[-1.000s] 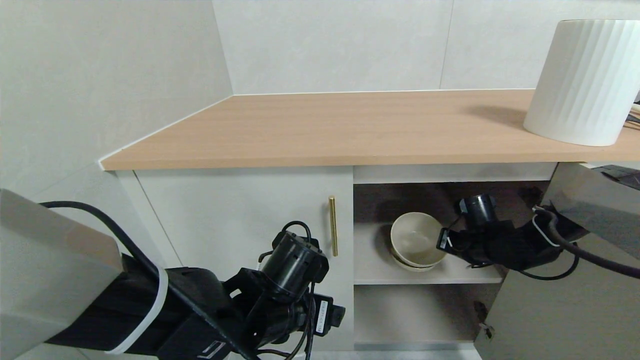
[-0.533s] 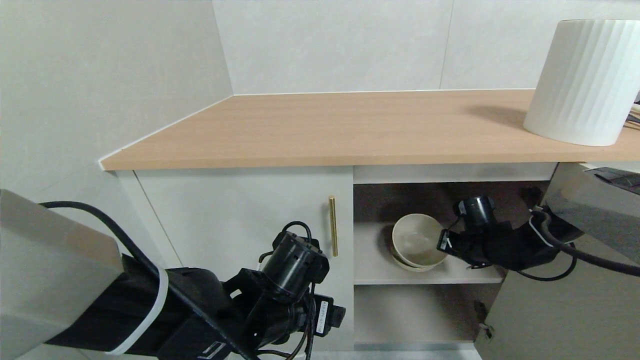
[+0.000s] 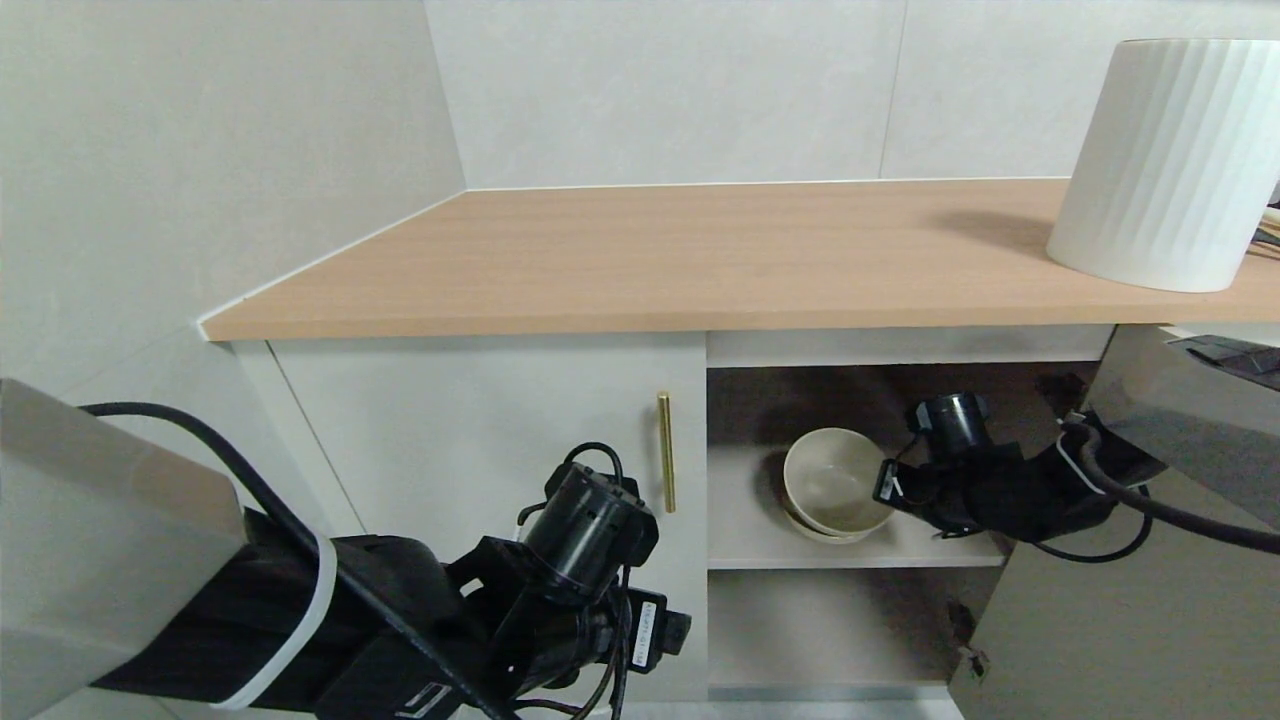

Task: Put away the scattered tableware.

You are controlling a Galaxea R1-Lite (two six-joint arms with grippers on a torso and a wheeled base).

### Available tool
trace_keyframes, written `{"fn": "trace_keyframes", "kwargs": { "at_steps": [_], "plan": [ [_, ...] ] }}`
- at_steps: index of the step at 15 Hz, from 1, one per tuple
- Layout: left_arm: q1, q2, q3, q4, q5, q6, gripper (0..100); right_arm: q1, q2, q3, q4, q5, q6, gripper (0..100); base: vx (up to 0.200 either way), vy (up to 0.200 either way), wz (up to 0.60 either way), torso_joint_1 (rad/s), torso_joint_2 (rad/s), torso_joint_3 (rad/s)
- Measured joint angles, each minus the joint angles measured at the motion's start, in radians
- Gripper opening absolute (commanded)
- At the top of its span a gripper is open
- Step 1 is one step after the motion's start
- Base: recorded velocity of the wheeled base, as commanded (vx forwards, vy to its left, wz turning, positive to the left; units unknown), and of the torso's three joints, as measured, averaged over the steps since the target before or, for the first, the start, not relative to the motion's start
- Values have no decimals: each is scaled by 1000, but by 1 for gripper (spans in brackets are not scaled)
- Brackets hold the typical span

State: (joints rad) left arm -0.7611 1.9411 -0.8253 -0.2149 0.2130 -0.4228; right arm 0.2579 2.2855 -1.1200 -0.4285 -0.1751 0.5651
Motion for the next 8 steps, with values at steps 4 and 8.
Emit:
{"fn": "trace_keyframes", "kwargs": {
  "at_steps": [4, 8],
  "plan": [
    [1, 0, 0, 0, 1, 0, 100, 2, 0, 3, 1, 1, 0, 100, 0, 0, 0, 0, 0, 0],
    [10, -3, 0, 0, 1, 0, 100, 3, -10, 11, 9, 8, -3, 100, 0, 0, 0, 0, 0, 0]
  ]
}}
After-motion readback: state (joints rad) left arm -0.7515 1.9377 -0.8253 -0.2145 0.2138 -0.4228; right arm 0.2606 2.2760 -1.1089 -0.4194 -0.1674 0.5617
